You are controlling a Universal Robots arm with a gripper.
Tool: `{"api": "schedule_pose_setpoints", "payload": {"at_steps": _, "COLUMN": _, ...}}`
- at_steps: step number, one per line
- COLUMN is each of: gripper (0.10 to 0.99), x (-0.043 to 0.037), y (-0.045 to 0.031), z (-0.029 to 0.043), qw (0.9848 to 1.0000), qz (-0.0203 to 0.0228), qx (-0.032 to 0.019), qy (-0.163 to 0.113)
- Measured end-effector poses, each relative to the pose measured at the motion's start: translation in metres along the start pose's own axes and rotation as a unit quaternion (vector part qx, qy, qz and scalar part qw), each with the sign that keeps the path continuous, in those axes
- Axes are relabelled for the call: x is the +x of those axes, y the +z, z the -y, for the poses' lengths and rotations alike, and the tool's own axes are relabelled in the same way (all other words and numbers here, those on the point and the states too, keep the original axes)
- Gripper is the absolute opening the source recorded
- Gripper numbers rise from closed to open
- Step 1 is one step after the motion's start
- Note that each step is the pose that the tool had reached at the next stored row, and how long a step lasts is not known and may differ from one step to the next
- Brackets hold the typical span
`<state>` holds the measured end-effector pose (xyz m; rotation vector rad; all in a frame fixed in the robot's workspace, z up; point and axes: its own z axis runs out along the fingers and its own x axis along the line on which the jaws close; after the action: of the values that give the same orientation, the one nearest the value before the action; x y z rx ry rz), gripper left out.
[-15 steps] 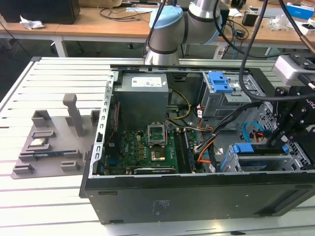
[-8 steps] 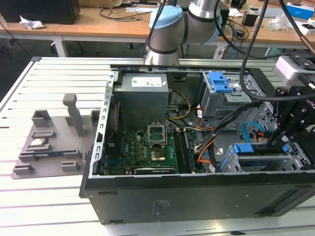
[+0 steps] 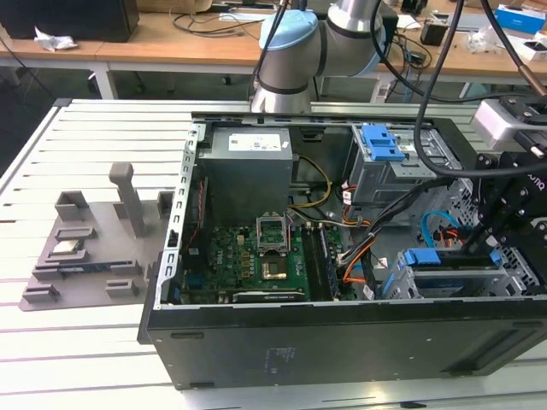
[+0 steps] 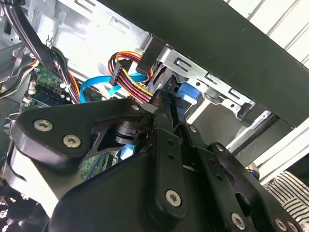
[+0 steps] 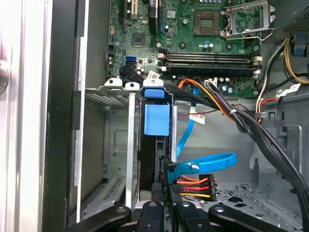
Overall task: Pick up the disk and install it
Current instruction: 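Insert the first disk wire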
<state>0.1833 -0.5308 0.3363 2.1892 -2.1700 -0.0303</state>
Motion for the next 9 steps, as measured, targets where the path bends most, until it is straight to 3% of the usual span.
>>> {"api": "schedule_pose_setpoints", "payload": {"at_steps": 7, "gripper": 0.180, "x": 0.0001, "y": 0.0017, "z": 0.0001, "qw": 1.0000, "qz": 0.0002, "qx": 0.0000, "qy": 0.000}}
{"api": "schedule_pose_setpoints", "payload": {"at_steps": 8, "gripper": 0.243, "x": 0.0001, "y": 0.0013, "z": 0.0001, "qw": 1.0000, "qz": -0.0002, "qx": 0.0000, "qy": 0.000}}
{"api": "schedule_pose_setpoints", "payload": {"at_steps": 9, "gripper": 0.243, "x": 0.0002, "y": 0.0002, "z": 0.0000, "qw": 1.0000, "qz": -0.0005, "qx": 0.0000, "qy": 0.000}}
